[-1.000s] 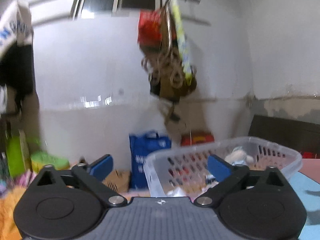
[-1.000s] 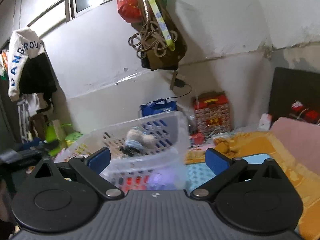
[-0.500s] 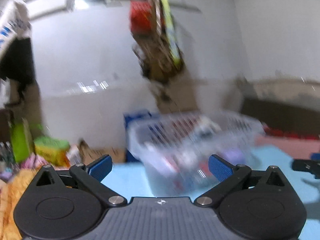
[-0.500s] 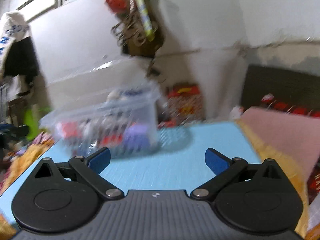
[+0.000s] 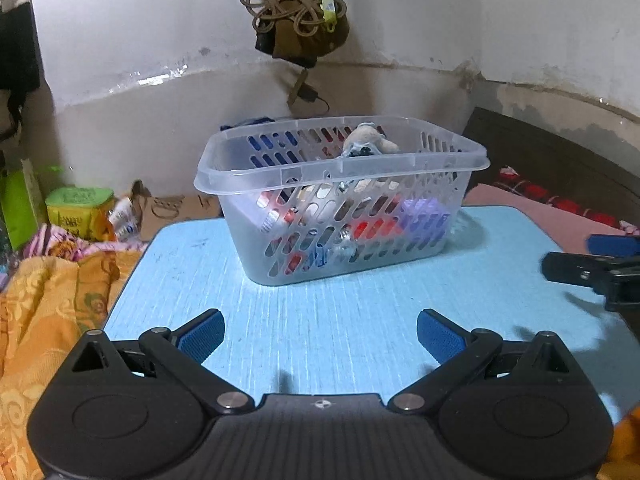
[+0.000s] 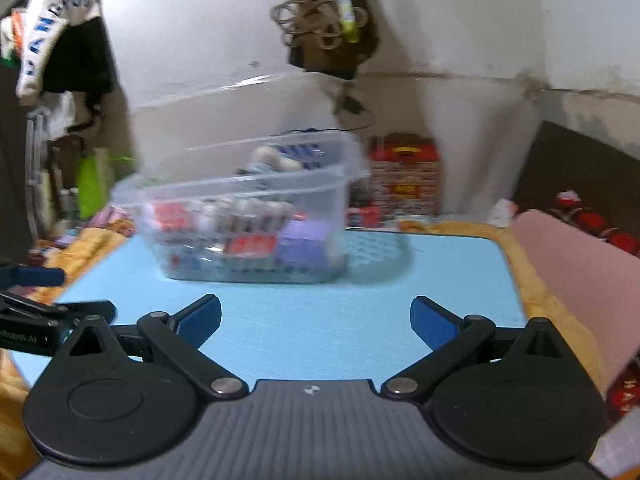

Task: Organize objects

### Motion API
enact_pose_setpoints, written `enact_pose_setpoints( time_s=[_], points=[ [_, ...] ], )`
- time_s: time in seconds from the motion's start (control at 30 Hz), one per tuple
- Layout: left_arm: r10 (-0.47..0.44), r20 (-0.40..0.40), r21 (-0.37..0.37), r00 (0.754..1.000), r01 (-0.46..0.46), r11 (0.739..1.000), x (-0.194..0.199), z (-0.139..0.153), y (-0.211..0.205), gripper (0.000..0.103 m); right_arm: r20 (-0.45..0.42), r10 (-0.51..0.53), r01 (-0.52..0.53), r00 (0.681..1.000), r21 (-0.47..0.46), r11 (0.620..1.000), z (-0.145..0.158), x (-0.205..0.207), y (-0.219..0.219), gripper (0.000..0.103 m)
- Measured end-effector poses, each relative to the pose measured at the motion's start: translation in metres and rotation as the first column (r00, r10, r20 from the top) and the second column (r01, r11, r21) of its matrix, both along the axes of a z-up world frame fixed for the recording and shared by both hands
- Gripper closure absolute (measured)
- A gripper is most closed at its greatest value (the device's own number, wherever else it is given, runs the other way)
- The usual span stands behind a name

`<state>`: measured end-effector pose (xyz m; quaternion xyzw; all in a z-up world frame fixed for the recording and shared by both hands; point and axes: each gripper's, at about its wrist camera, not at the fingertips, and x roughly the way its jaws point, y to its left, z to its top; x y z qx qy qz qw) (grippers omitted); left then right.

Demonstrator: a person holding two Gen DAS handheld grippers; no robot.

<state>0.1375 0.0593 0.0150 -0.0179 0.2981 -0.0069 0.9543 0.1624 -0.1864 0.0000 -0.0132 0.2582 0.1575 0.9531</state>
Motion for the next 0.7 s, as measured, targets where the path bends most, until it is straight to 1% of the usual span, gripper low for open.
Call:
enact_pose_setpoints(
  time_s=[0.07, 0.1, 0.17, 0.23, 0.27, 0.33, 0.37, 0.4, 0.47, 0.53, 0.6, 0.7],
  points=[
    [-0.053, -0.051, -0.025, 0.997, 0.052, 0.998, -0.001, 0.01, 0.005, 0.0, -0.006, -0.027, 0.027, 1.0, 0.007, 1.0, 0.007, 0.002, 0.005, 0.0],
    [-0.076, -0.06, -0.031, 0.995, 0.074, 0.997, -0.001, 0.016, 0.008, 0.0, 0.0, -0.043, 0.043, 0.999, 0.007, 0.999, 0.011, 0.001, 0.007, 0.0],
    [-0.085, -0.07, 0.001, 0.994, 0.085, 0.996, -0.001, 0.03, 0.01, 0.0, -0.004, -0.07, 0.07, 0.998, 0.025, 0.997, 0.023, 0.001, 0.012, 0.0],
    [-0.076, -0.029, 0.025, 0.997, 0.077, 0.997, 0.0, 0.046, 0.014, 0.0, -0.01, -0.074, 0.075, 0.997, 0.073, 0.995, 0.034, -0.003, 0.013, 0.0],
    [-0.073, -0.016, 0.026, 0.997, 0.073, 0.997, 0.004, 0.052, 0.017, 0.0, -0.002, -0.067, 0.067, 0.998, 0.079, 0.995, 0.039, -0.005, 0.015, 0.0],
    [-0.062, 0.013, -0.01, 0.998, 0.062, 0.998, 0.015, 0.064, 0.026, 0.0, 0.026, -0.075, 0.073, 0.997, 0.077, 0.994, 0.05, -0.007, 0.023, 0.0],
    [-0.069, 0.018, -0.029, 0.997, 0.069, 0.997, 0.021, 0.068, 0.03, 0.0, 0.019, -0.088, 0.086, 0.996, 0.069, 0.994, 0.055, -0.005, 0.027, 0.0],
    [-0.074, 0.027, -0.039, 0.997, 0.075, 0.996, 0.027, 0.072, 0.033, 0.0, 0.005, -0.095, 0.095, 0.995, 0.043, 0.995, 0.06, -0.001, 0.032, 0.0],
    [-0.075, 0.05, -0.03, 0.996, 0.076, 0.997, 0.037, 0.078, 0.038, 0.0, -0.021, -0.141, 0.141, 0.99, -0.015, 0.99, 0.069, 0.012, 0.041, 0.0],
    [-0.088, 0.042, -0.022, 0.995, 0.089, 0.996, 0.047, 0.082, 0.042, 0.0, -0.004, -0.183, 0.182, 0.983, -0.045, 0.982, 0.077, 0.023, 0.048, 0.0],
    [-0.081, 0.063, -0.047, 0.995, 0.084, 0.995, 0.051, 0.086, 0.05, 0.0, 0.004, -0.21, 0.21, 0.978, -0.041, 0.977, 0.083, 0.033, 0.052, 0.0],
    [-0.1, 0.08, -0.043, 0.992, 0.103, 0.994, 0.056, 0.084, 0.055, 0.0, -0.016, -0.188, 0.187, 0.982, -0.019, 0.982, 0.082, 0.044, 0.056, 0.0]
  ],
)
